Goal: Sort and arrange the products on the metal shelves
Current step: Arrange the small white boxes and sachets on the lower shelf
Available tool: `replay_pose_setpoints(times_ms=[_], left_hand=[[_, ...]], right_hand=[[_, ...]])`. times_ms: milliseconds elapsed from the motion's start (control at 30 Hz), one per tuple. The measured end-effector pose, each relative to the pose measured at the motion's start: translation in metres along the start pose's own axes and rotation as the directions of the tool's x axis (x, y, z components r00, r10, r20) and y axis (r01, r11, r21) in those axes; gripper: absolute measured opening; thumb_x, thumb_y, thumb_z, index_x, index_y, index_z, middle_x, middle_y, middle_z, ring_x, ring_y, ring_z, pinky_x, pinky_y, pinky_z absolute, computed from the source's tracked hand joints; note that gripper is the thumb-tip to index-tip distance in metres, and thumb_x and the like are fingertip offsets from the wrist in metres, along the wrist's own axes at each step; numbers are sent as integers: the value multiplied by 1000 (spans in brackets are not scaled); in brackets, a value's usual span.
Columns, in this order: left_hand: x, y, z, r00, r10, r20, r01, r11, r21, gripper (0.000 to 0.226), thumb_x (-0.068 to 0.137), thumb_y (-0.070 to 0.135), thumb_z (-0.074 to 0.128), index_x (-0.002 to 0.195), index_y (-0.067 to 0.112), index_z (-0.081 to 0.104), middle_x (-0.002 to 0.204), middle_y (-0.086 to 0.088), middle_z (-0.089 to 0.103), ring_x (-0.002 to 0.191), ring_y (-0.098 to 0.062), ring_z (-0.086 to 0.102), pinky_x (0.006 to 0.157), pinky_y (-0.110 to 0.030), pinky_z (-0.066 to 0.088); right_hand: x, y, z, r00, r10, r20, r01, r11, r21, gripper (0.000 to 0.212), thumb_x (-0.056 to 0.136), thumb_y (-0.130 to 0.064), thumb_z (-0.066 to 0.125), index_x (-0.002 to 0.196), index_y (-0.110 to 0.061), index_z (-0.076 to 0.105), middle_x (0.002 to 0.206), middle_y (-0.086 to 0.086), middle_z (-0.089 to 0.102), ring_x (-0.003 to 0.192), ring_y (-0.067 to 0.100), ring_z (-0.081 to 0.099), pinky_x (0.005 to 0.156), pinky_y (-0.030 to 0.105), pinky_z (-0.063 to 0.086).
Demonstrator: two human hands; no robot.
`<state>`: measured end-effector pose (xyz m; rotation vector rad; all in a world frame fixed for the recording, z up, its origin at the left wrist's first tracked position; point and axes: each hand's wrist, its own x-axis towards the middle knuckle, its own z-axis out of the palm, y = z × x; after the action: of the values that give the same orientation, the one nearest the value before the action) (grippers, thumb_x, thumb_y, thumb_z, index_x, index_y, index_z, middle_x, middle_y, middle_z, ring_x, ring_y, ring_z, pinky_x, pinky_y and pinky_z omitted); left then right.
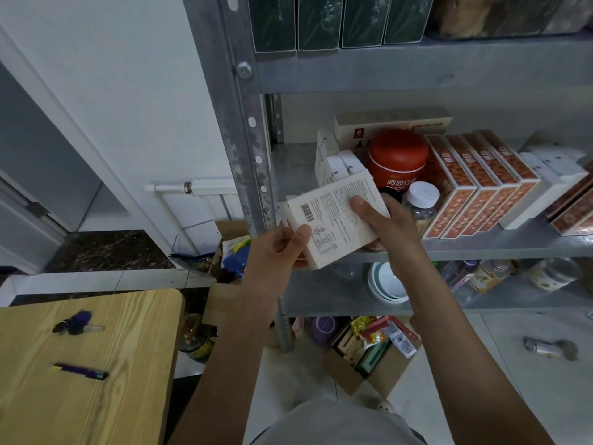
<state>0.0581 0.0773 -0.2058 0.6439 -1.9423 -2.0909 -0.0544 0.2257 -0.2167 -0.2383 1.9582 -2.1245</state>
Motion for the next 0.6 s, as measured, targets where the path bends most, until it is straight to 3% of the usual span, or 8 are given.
replay_pose_setpoints(times_ms=[100,200,267,367,433,500,600], left_hand=[[-2,-3,3,998,-59,1,59,997,-41,23,95,26,58,100,6,67,101,-6,74,88,-16,73,71,-23,59],[-1,-3,1,987,-154,44,160,964,-212,23,97,24,54,107,8,65,101,-9,74,90,-20,72,75,-33,60],[0,-1,-4,954,-266,137,299,833,-464,24,92,23,57,107,7,64,91,-8,75,78,-18,73,59,-29,60],[-2,-3,-8,869,-401,290,488,600,-634,38,74,25,65,105,3,65,87,-13,73,66,-20,72,48,-27,57],[-3,-7,-8,820,-428,380,567,520,-639,42,71,23,67,104,-3,69,88,-18,72,64,-22,71,48,-28,58],[-6,-11,-6,790,-415,452,613,496,-615,35,71,22,66,90,-6,75,82,-20,71,61,-21,71,48,-27,58],[-7,-18,0,808,-387,445,590,538,-602,34,80,24,60,87,-5,75,75,-19,70,58,-20,70,48,-27,58]], right_hand=[[-2,-5,-7,999,-8,48,9,1000,-24,23,89,-36,68,108,-24,68,93,-12,75,92,11,71,61,15,53],[-1,-11,-19,967,9,255,-39,993,115,57,83,-50,68,137,-37,52,121,-11,66,115,15,63,80,28,56],[-2,-13,-29,905,-39,424,-51,979,199,75,77,-52,74,144,-38,43,140,-6,54,127,19,54,90,35,54],[-4,-16,-41,796,-97,598,55,995,88,80,83,-22,75,149,-37,32,152,-6,37,139,19,39,98,38,50],[-3,-18,-45,802,-141,580,206,977,-47,80,82,-9,73,147,-31,33,147,-15,38,139,9,35,99,30,49],[-1,-23,-44,835,-220,505,291,955,-64,65,80,-7,74,135,-23,42,140,-20,43,136,4,39,99,24,47],[-2,-28,-39,881,-265,392,301,953,-34,50,75,-8,78,116,-21,52,126,-7,59,121,13,57,92,25,52]])
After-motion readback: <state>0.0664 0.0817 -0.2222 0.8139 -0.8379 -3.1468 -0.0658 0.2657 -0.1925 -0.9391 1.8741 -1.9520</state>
